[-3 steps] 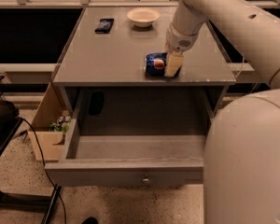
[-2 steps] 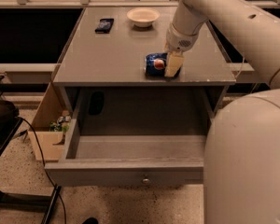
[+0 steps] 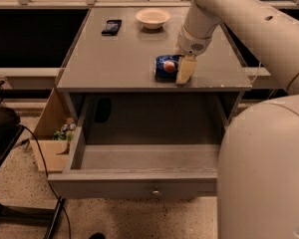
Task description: Pick pepsi can from top drawer and place on counter
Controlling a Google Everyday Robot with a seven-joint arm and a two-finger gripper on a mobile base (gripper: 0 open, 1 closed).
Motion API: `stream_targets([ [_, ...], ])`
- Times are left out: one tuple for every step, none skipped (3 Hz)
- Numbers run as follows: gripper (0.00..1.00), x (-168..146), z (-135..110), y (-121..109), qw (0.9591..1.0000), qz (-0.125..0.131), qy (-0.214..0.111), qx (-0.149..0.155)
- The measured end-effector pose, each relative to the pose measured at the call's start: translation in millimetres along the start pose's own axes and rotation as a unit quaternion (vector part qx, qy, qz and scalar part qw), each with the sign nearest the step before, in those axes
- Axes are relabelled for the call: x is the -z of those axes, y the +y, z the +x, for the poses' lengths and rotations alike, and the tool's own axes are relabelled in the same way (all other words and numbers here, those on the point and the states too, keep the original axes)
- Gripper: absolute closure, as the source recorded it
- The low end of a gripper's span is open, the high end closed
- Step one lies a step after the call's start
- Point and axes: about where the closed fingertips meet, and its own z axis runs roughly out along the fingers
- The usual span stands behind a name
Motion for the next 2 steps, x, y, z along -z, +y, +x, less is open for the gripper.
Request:
stream_targets([
  [0.00,-0.6,-0.1,0.0,1.0000,0.000,0.000,0.000],
  [0.00,-0.6,-0.1,0.0,1.0000,0.000,0.000,0.000],
])
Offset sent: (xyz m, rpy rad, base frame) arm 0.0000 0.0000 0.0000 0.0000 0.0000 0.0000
